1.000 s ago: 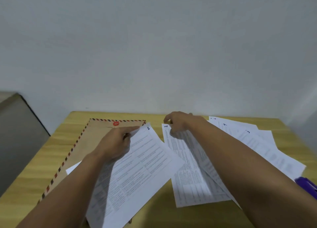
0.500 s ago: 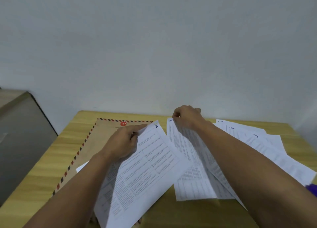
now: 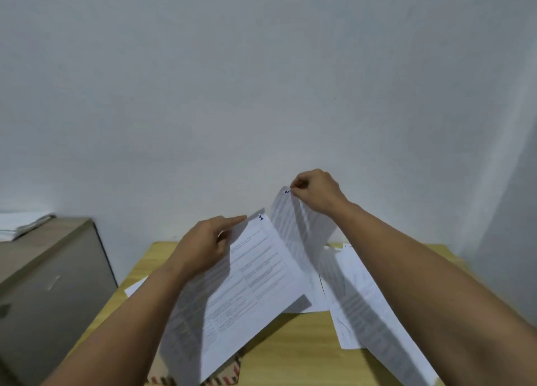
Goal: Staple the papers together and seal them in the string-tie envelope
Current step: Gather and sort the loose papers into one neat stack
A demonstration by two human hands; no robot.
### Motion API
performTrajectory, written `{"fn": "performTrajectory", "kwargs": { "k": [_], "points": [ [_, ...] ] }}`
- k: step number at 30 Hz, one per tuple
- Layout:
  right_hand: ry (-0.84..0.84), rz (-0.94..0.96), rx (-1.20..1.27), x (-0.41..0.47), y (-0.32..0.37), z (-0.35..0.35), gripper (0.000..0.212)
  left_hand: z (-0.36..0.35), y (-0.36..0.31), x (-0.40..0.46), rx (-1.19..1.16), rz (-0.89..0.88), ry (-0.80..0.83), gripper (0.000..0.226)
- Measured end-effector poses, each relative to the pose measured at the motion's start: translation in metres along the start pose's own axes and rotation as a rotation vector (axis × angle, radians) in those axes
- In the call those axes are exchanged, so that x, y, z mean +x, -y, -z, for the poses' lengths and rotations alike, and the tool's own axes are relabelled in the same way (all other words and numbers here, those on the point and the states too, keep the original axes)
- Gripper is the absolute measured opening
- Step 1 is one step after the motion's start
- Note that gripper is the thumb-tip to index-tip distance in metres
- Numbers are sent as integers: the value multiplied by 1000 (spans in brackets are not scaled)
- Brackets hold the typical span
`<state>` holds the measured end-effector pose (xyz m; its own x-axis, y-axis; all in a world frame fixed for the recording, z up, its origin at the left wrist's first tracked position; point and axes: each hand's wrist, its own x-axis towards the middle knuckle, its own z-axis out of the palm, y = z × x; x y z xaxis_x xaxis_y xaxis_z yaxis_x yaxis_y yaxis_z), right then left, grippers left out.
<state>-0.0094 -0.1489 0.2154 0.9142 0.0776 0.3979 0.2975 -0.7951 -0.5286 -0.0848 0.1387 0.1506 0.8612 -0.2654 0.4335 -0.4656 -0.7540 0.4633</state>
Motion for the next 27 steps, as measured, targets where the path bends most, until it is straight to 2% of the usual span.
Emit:
{"fn": "performTrajectory", "kwargs": {
  "k": [7, 13, 22, 27],
  "points": [
    [-5, -4, 396, -41, 26, 57, 6, 22, -53, 4, -106, -78, -93, 61],
    [178, -264, 720, -78, 26, 76, 5, 10, -85, 4, -201, -123, -153, 58],
    [251, -362, 918, -96, 5, 67, 17, -10, -105, 4, -251, -154, -116, 52],
    [252, -360, 981, -102, -5, 61, 14, -23, -103, 5, -282, -127, -90, 56]
  ]
}}
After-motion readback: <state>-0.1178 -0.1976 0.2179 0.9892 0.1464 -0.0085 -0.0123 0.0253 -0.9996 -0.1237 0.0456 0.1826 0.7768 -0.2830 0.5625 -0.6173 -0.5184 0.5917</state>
